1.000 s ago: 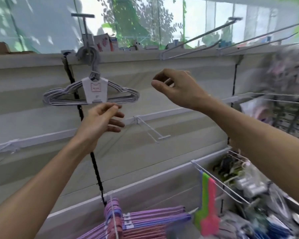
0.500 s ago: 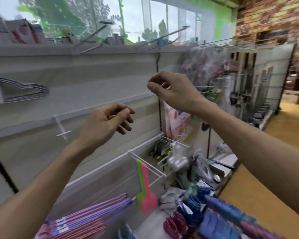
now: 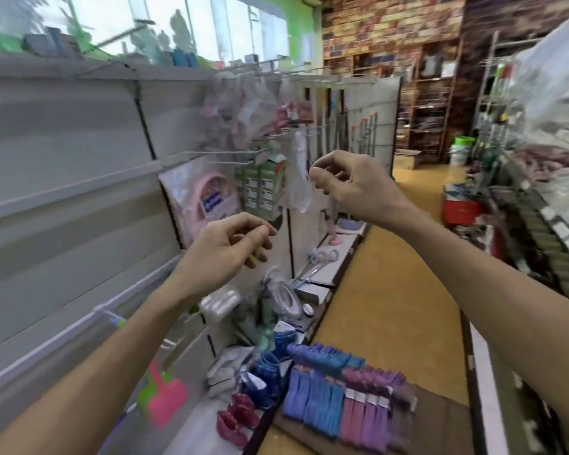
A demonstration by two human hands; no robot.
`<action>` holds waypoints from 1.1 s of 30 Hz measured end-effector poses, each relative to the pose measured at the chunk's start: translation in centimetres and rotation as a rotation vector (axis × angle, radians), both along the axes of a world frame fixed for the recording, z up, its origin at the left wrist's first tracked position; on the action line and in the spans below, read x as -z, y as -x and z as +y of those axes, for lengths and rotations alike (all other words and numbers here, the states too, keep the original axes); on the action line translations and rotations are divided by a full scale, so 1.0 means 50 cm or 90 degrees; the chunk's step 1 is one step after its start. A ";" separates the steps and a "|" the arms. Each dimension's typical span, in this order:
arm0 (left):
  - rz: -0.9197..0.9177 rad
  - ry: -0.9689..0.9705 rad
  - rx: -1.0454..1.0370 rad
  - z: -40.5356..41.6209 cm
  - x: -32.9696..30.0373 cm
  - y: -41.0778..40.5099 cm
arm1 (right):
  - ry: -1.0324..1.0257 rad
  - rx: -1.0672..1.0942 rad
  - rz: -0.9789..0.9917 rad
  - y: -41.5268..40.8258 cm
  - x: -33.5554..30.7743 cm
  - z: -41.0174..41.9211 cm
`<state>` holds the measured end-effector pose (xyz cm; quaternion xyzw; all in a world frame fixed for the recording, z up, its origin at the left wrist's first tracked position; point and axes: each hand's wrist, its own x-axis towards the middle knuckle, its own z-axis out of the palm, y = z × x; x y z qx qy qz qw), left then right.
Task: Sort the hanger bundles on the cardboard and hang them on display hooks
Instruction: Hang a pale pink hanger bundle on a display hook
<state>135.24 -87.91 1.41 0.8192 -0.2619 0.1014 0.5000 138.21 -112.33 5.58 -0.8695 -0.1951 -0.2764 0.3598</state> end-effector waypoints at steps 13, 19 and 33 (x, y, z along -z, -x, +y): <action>0.070 -0.019 0.155 -0.271 0.102 -0.170 | -0.024 0.201 0.060 -0.047 0.083 -0.267; 0.119 -0.022 0.221 -0.372 0.161 -0.310 | -0.037 0.295 0.092 -0.132 0.147 -0.349; 0.233 -0.106 0.302 -0.610 0.465 -0.618 | -0.076 0.496 0.329 -0.329 0.548 -0.552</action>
